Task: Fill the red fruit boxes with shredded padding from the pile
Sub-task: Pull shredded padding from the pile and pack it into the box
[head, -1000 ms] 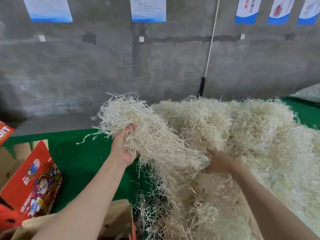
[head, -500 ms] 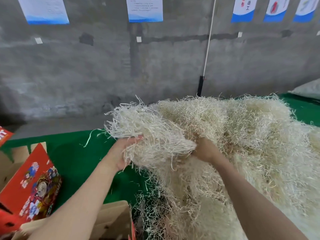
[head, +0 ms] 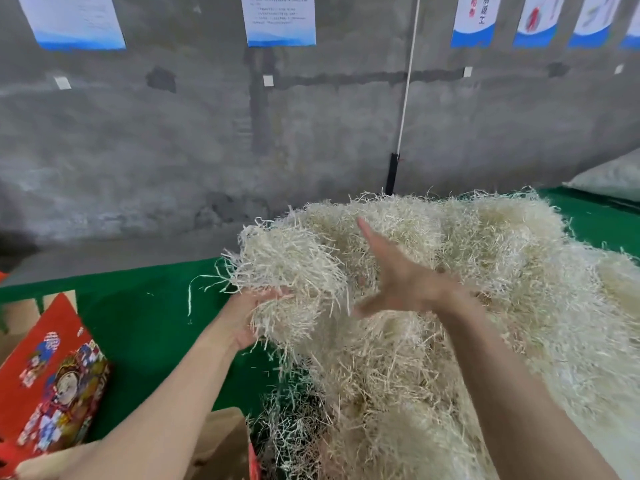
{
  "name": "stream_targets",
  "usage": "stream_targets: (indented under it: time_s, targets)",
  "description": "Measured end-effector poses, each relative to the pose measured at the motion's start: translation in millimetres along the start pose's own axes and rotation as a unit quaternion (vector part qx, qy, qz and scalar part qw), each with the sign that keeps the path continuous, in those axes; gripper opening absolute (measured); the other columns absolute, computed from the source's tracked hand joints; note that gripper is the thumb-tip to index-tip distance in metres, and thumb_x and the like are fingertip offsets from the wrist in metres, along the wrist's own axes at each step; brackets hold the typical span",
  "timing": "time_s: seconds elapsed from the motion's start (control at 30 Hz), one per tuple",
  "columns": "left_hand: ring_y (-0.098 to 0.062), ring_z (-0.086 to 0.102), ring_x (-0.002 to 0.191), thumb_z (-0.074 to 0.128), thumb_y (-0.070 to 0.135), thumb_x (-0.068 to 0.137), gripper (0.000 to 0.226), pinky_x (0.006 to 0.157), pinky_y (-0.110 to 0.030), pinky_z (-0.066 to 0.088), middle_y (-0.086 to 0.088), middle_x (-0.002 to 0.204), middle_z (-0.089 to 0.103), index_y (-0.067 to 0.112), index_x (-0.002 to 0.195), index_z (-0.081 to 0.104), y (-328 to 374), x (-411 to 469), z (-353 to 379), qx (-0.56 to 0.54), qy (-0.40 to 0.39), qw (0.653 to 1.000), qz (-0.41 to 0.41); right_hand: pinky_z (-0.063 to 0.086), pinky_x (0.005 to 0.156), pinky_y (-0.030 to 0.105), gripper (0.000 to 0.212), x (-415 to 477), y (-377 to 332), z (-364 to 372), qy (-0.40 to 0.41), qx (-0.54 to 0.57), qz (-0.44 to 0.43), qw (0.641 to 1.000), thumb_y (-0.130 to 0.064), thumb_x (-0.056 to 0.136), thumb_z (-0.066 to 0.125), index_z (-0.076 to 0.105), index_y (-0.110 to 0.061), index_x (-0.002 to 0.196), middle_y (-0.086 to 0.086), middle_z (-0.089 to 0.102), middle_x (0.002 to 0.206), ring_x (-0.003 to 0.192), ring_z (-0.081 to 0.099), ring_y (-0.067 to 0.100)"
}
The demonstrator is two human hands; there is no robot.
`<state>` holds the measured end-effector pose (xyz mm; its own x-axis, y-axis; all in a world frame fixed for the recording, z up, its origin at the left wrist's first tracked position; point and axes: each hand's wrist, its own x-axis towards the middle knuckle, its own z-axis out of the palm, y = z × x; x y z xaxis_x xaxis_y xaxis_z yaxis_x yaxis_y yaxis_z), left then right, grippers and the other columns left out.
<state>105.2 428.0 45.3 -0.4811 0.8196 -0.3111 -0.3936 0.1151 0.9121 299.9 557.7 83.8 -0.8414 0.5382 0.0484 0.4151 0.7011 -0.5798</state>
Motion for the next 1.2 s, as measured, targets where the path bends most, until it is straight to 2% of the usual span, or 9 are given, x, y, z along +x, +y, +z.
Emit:
stream_targets:
  time_s: [0.1,0.2,0.27,0.37,0.5,0.63,0.73,1.0,1.2]
  targets:
    - [-0.022,0.065,0.055,0.058,0.004,0.077,0.025,0.039,-0.023,0.047,-0.006,0.059,0.065,0.011,0.054,0.067,3.9,2.2,11.9,-0.062,0.005,0.997,0.044,0.005,0.111,0.040,0.132,16.5,-12.2,49.1,-0.105,0.115,0.037,0.987,-0.056,0.048,0.080,-0.006,-0.031,0.144,-0.003,-0.014,0.150,0.138,-0.003,0.015]
    - [-0.016,0.063,0.048,0.060,0.009,0.065,0.016,0.045,-0.022,0.049,-0.002,0.054,0.063,0.013,0.052,0.068,11.9,1.6,18.7,-0.138,-0.042,0.988,0.063,0.044,0.098,0.031,0.047,22.5,0.0,107.7,-0.162,0.030,0.133,0.977,-0.039,0.073,0.072,0.049,-0.009,0.101,0.007,0.053,0.120,0.115,0.054,0.023]
    - [-0.014,0.064,0.047,0.058,0.011,0.060,0.018,0.044,-0.021,0.051,-0.001,0.053,0.064,0.013,0.047,0.070,12.8,0.4,15.8,-0.080,-0.084,0.990,0.081,0.047,0.069,0.013,0.026,27.5,21.0,121.2,-0.083,-0.034,0.138,0.986,-0.022,0.085,0.064,0.052,-0.004,0.100,0.002,0.060,0.099,0.080,0.062,0.012]
    - [-0.015,0.069,0.079,0.070,0.008,0.063,0.015,0.073,-0.030,0.056,-0.003,0.083,0.072,0.013,0.076,0.076,10.7,1.7,8.0,0.166,-0.122,0.977,0.049,0.037,0.052,0.007,0.021,29.6,41.7,88.4,0.124,-0.052,0.150,0.980,0.005,0.085,0.052,0.060,-0.009,0.098,-0.011,0.054,0.100,0.080,0.055,0.009]
    - [-0.023,0.027,0.139,0.075,0.027,0.068,0.087,0.115,-0.048,0.020,-0.004,0.153,0.025,0.019,0.144,0.032,2.2,12.6,22.2,0.505,-0.169,0.846,-0.020,0.043,0.053,0.011,0.038,27.0,46.2,47.7,0.238,-0.046,0.103,0.965,0.015,0.081,0.047,0.066,-0.010,0.103,-0.001,0.066,0.095,0.068,0.058,0.011]
    - [-0.014,0.064,0.074,0.062,0.006,0.073,0.043,0.056,-0.027,0.055,-0.009,0.093,0.063,-0.002,0.115,0.054,3.9,16.4,50.8,0.658,-0.020,0.740,0.142,0.050,0.089,0.036,0.043,20.6,51.5,49.0,0.232,-0.172,0.089,0.953,0.005,0.081,0.049,0.062,-0.023,0.111,-0.004,0.067,0.098,0.074,0.056,0.010]
    - [-0.017,0.059,0.075,0.057,-0.001,0.072,0.035,0.067,-0.029,0.056,-0.011,0.119,0.057,0.002,0.106,0.061,14.3,22.1,50.9,0.680,0.112,0.663,0.292,0.035,0.105,0.039,0.035,13.5,76.1,56.3,0.236,-0.237,0.120,0.935,-0.016,0.088,0.056,0.055,-0.027,0.121,-0.006,0.062,0.114,0.098,0.056,0.013]
    - [-0.028,0.055,0.106,0.060,-0.007,0.071,0.058,0.089,-0.037,0.048,-0.010,0.123,0.054,0.011,0.126,0.056,21.8,16.8,47.2,0.557,0.188,0.706,0.396,0.008,0.112,0.052,0.054,-1.6,99.9,56.8,0.167,-0.309,0.267,0.897,-0.007,0.088,0.039,0.031,-0.021,0.140,0.006,0.038,0.142,0.135,0.029,0.025]
    - [-0.008,0.050,0.049,0.053,-0.010,0.076,0.013,0.037,-0.010,0.036,-0.002,0.064,0.059,-0.002,0.076,0.064,53.2,7.6,40.7,0.336,0.168,0.865,0.332,0.015,0.112,0.053,0.048,-2.7,97.9,41.1,0.123,-0.231,0.284,0.922,-0.020,0.089,0.048,0.034,-0.019,0.135,0.004,0.045,0.137,0.129,0.038,0.024]
